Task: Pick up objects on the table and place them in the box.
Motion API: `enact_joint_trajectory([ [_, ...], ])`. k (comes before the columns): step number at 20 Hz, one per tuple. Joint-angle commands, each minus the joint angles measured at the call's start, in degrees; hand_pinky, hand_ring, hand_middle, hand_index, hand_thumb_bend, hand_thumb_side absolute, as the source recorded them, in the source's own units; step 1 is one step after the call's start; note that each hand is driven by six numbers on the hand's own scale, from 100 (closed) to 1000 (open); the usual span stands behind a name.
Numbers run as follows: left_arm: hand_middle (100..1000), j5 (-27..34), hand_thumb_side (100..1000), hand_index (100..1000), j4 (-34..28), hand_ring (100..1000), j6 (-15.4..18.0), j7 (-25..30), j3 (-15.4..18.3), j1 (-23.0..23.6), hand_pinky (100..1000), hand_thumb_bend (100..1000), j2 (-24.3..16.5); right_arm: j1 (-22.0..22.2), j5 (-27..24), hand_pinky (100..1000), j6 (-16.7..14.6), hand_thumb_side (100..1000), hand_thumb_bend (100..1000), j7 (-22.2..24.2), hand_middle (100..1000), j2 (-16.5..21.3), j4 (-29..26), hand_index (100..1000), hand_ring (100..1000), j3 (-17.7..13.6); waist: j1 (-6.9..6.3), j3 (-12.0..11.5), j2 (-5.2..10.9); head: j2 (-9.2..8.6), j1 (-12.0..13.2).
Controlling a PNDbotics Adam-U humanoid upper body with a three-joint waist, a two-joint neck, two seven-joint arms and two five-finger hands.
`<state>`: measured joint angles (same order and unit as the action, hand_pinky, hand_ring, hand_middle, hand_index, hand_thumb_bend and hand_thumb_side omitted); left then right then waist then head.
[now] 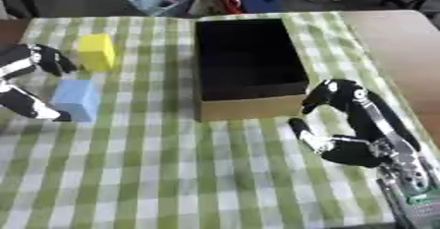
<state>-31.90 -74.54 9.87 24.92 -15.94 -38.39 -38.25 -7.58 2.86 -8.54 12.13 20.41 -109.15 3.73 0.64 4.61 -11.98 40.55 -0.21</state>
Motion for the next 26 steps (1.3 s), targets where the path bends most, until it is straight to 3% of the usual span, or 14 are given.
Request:
enact_joint_trajectory([
  [1,615,-0.99,195,741,0.5,640,0.65,0.62,0.18,-1.22,706,710,-0.58,-0.54,-0.48,671,-0.08,100,344,0.2,512,1.04,-0.65,572,539,-0.1,0.0,0.01,0.81,0.29,0.1],
  [10,555,-3.89,103,680,3.44,580,1.37,-0.52,0.28,-1.6,673,642,0.86,-0.63,-0.59,671,-0.1,100,347,0.35,512,0.91,-0.63,572,539,-0.04,0.01,0.3,0.58,0.32,0.0],
  [16,464,-4.66,100,591,4.21,492,0.69,-4.37,0.7,-1.74,613,548,1.31,-0.64,-0.61,671,-0.11,100,349,0.37,512,0.84,-0.58,572,539,-0.05,-0.04,0.3,0.58,0.36,-0.23],
  [21,436,-3.49,100,572,2.48,467,-0.34,-8.71,0.89,-1.96,595,500,1.11,-0.62,-0.63,671,-0.12,100,351,0.37,512,0.81,-0.54,572,539,-0.06,-0.07,0.39,0.65,0.34,-0.43],
  [26,439,-1.82,100,574,-2.57,469,-0.74,-8.52,0.53,-3.04,599,507,-0.42,-0.53,-0.65,672,-0.11,100,352,0.37,512,0.94,-0.51,572,539,-0.06,-0.16,0.4,0.85,0.29,-0.57],
])
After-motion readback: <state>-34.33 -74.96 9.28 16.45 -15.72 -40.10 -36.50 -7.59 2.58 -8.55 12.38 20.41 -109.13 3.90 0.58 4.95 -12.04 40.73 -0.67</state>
